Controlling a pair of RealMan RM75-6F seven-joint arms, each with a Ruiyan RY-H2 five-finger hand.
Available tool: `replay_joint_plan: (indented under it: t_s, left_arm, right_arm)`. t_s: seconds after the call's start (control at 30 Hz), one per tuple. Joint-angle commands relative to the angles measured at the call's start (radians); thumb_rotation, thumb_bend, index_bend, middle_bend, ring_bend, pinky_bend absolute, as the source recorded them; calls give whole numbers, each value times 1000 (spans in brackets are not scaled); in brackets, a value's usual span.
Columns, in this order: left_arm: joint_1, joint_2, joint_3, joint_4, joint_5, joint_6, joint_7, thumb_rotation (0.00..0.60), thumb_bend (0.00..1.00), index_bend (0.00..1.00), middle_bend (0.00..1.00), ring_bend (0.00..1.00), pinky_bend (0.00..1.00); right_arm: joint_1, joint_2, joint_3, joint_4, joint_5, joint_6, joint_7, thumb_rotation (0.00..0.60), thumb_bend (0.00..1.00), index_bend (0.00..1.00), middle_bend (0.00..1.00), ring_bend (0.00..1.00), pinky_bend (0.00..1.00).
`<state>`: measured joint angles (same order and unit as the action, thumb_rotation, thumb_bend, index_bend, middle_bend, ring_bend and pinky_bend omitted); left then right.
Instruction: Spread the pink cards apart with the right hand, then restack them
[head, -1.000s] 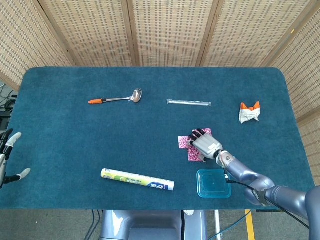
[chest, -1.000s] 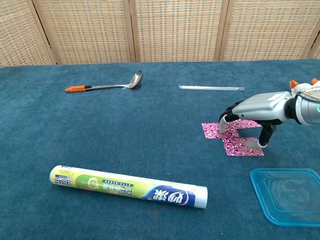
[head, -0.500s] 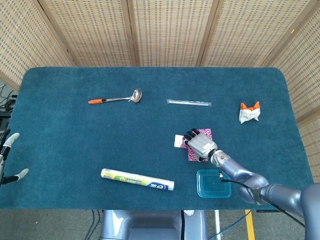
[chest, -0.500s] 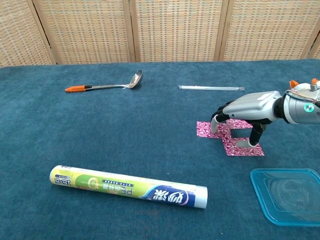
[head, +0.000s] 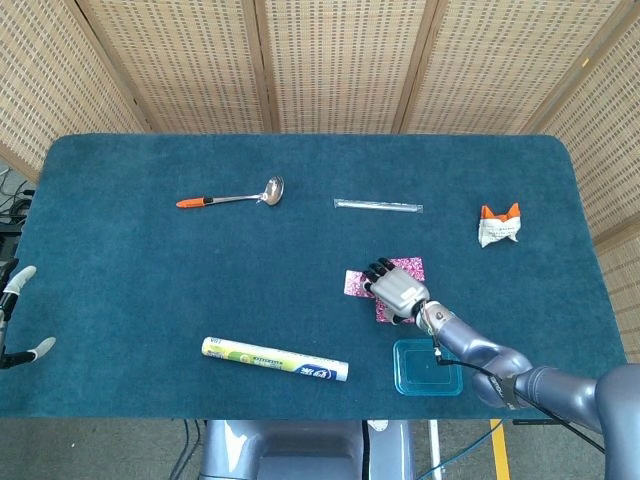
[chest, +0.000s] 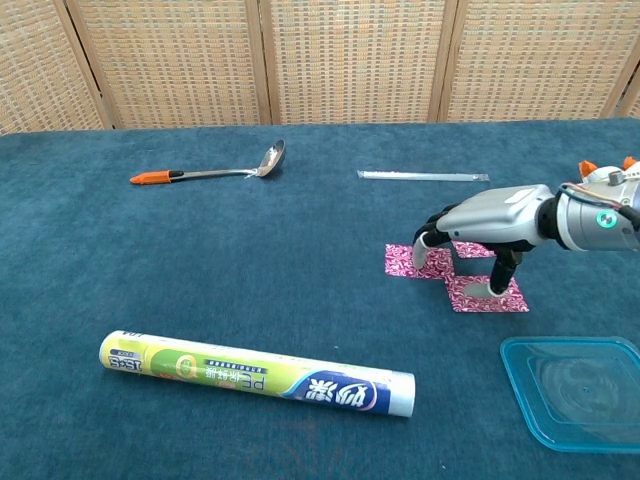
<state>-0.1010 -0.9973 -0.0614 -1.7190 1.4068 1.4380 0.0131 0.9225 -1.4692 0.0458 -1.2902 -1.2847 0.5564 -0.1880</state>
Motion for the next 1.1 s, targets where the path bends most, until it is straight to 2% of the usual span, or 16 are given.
replay_joint_plan:
  t_s: [0.03,0.4,0.63,0.77,0.97,1.03,1.1]
  left_arm:
    - [0,0,0,1,1,1,-1,600,138,84,0,0,0]
    - [7,0,0,9,3,9,-15,600,138,84,0,0,0]
    - [7,-1,1,10,10,8,-20,600,138,84,0,0,0]
    - [5,-2,1,8,16,8,-18,600,138,84,0,0,0]
    - [2,0,2,-1,25,8,-10,600,137,84,0,0,0]
    - [1,1,2,-5,27,9,-7,600,137,84,0,0,0]
    - [0,2,3,-9,30,8,-4,600,138,84,0,0,0]
  right_arm:
    - [4,1,2,-6,2,2,-5,600,466,217,134,0,0]
    - [19,6,9,-44,13,12,-33,600,466,217,134,0,0]
    - [13,56,39,-81,31,59,-26,600,466,221,134,0,0]
    - [-1,88,48,-99,49,87,-27,600,398,271,150,0,0]
    - [-25,118,59,-97,80,123,-17,600,386,301,158,0,0]
    - [-31,123,57,-88,90,125,-17,600,357,304,158,0,0]
    - [-36,125,57,-78,99,127,-15,600,285,313,158,0,0]
